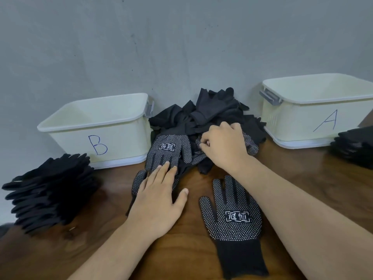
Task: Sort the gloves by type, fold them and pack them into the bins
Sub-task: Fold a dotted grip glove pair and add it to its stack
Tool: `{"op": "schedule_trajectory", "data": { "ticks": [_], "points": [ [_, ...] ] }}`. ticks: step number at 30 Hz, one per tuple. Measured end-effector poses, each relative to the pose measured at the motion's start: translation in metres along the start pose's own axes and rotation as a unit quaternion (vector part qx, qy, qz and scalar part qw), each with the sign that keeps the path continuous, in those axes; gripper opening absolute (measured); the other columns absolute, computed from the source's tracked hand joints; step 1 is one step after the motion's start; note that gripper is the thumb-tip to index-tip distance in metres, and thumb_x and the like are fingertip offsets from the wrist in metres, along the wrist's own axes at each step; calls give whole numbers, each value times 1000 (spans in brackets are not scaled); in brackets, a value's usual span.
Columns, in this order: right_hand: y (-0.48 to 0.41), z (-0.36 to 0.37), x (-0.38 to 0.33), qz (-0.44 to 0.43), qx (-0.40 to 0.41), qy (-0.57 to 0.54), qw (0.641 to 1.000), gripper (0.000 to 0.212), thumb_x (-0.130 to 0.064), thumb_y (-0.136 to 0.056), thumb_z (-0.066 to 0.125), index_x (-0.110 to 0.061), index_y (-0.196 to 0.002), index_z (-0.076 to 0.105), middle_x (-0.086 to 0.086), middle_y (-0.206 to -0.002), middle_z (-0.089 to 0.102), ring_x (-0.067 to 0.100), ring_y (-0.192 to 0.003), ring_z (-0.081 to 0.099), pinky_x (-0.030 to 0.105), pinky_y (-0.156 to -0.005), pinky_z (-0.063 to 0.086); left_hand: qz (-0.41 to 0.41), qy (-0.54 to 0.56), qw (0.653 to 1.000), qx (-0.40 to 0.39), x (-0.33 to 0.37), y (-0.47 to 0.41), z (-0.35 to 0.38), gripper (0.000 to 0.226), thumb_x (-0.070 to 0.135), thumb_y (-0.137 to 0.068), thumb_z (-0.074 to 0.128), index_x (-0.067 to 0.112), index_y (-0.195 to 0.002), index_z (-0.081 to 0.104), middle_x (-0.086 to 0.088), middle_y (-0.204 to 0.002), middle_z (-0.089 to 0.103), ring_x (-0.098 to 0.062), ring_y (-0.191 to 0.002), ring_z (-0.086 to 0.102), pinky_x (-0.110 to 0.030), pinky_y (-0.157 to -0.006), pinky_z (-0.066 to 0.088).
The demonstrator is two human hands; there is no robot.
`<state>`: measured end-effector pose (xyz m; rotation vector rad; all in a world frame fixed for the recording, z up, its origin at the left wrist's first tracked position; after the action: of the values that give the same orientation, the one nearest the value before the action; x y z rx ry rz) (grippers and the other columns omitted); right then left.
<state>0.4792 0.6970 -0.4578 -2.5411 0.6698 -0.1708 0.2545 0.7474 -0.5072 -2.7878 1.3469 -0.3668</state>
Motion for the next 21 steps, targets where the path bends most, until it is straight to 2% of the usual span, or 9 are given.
{"op": "schedule_trajectory", "data": {
  "ticks": [3,6,7,10,12,14,16,18,21],
  "points": [
    [-3,-10,11,53,51,-104,992,21,-49,-97,62,-40,-87,77,-13,-88,63,16,-92,61,39,-86,35,2,-8,1000,3,1,0,-1,92,76,-86,7,36,-169,12,15,-177,1,-8,-162,2,-35,-131,8],
    [-7,-26,25,107,83,-258,956,16,-54,-94,67,-44,-91,79,-18,-93,66,10,-91,64,44,-95,48,2,-3,1000,3,0,1,0,94,77,-84,4,36,-169,11,15,-177,-1,-8,-162,1,-34,-131,7],
    [-8,-32,27,107,100,-303,942,14,-52,-93,70,-43,-92,79,-19,-96,68,7,-90,64,43,-94,52,1,-3,1000,2,0,1,0,94,77,-84,3,37,-169,10,15,-177,-1,-7,-162,0,-34,-132,7],
    [-9,-57,29,91,126,-397,904,4,-41,-94,77,-38,-91,79,-19,-100,71,3,-91,66,26,-85,54,3,-8,1000,0,-1,1,0,92,77,-86,5,37,-169,8,16,-177,-3,-6,-162,-2,-34,-132,6],
    [-7,-72,29,63,89,-395,912,6,-40,-92,79,-37,-88,77,-18,-97,72,4,-90,68,25,-82,53,2,-7,1000,-2,-1,1,-1,93,77,-86,4,36,-169,9,15,-177,-3,-6,-162,-2,-34,-132,5],
    [-4,-81,28,23,1,-355,935,9,-47,-89,79,-38,-87,77,-18,-93,74,4,-87,69,33,-83,58,3,-8,1000,-3,0,1,-2,95,77,-84,2,36,-169,8,15,-177,-3,-7,-162,-2,-34,-132,5],
    [1,-84,27,14,-53,-346,937,15,-52,-92,73,-39,-87,78,-16,-87,76,6,-81,70,38,-81,60,2,-2,1000,-4,-1,2,-2,96,78,-83,2,36,-169,10,15,-177,-2,-8,-163,-1,-34,-131,5],
    [2,-85,30,38,-30,-356,933,16,-47,-96,69,-38,-86,77,-13,-77,75,9,-74,69,40,-78,60,2,2,1000,-3,-1,2,-1,95,78,-84,4,37,-169,10,15,-177,-1,-7,-162,-1,-34,-131,5],
    [3,-80,34,43,-21,-328,944,11,-41,-96,68,-40,-89,76,-17,-75,73,2,-72,67,35,-77,60,2,2,1000,-3,-1,1,0,91,77,-87,7,37,-169,9,15,-177,-2,-7,-162,-2,-34,-131,4]
  ]
}}
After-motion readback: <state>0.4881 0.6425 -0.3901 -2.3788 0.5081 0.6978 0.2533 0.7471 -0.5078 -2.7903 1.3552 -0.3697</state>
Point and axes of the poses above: each hand's wrist, its own y-axis away from the middle knuckle, its own z-axis out of the palm, x = y × z, the point moved 3 cm from there along -y, towards the middle knuckle
